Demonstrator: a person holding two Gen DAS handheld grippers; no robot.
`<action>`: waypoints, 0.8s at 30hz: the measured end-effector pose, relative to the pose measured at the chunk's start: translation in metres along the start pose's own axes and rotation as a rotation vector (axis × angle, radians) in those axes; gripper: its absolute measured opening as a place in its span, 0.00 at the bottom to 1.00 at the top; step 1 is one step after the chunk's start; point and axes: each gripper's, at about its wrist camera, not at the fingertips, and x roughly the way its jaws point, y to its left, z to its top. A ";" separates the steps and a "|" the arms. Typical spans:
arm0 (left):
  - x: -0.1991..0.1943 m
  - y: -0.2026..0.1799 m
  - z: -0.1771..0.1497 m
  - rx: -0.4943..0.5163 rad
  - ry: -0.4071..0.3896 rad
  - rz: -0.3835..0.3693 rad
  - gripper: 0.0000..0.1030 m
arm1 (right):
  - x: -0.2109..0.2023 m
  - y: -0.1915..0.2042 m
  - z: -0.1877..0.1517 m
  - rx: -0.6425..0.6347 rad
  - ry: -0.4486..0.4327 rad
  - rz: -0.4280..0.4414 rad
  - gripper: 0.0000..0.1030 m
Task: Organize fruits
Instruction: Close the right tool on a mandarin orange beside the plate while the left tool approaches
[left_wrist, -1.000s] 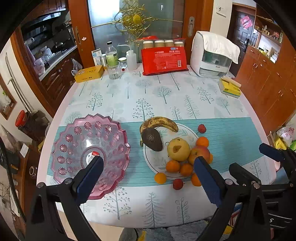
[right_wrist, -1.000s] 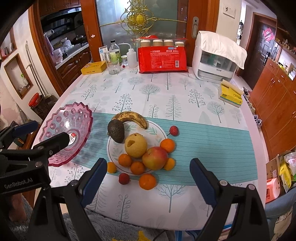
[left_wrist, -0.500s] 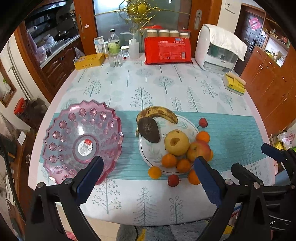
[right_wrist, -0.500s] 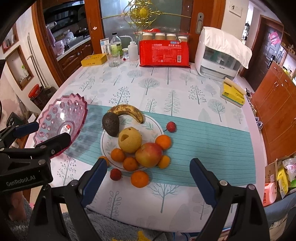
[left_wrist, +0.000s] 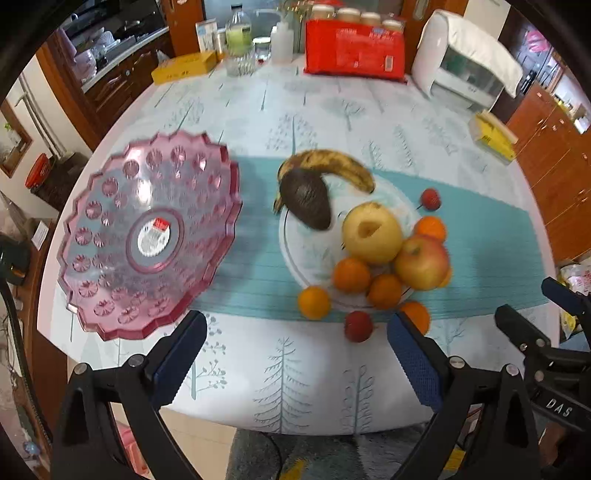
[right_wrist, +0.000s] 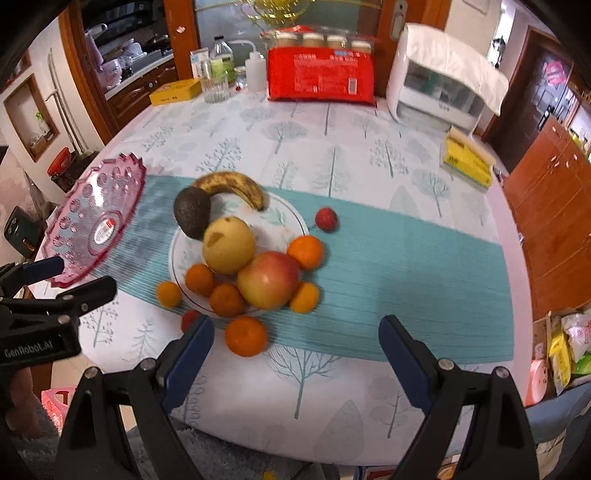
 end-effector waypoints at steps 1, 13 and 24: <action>0.006 0.000 -0.003 0.005 0.013 0.002 0.95 | 0.005 -0.002 -0.003 0.003 0.007 0.001 0.89; 0.059 -0.005 -0.027 0.028 0.126 -0.154 0.95 | 0.049 -0.007 -0.028 -0.023 0.021 0.096 0.88; 0.075 0.008 -0.030 0.008 0.094 -0.191 0.90 | 0.076 0.022 -0.039 -0.100 0.017 0.173 0.71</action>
